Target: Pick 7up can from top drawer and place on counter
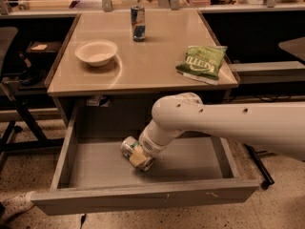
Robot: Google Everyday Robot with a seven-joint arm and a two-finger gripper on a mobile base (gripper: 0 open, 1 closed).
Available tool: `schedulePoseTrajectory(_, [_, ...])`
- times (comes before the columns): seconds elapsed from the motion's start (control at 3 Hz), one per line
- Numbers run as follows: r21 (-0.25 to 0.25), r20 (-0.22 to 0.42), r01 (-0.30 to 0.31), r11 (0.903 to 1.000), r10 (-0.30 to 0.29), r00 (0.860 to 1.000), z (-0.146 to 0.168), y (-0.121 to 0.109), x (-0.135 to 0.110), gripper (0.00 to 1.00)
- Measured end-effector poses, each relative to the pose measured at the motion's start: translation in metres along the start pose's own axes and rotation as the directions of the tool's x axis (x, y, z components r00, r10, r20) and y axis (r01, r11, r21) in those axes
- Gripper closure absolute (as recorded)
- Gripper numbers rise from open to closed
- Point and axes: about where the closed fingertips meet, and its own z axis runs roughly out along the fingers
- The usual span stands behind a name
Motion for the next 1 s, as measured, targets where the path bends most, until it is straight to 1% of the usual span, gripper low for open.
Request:
schedulePoseTrajectory(0.33, [0.0, 0.0, 0.0, 1.0, 0.0, 1.0, 0.0, 0.0, 0.0, 0.88])
schedulePoseTrajectory(0.67, [-0.043, 0.025, 0.012, 0.999, -0.011, 1.0, -0.024, 0.002, -0.004, 1.0])
schedulePoseTrajectory(1.0, [-0.126, 0.119, 0.052, 0.9907, -0.036, 0.992, -0.103, 0.005, -0.023, 1.0])
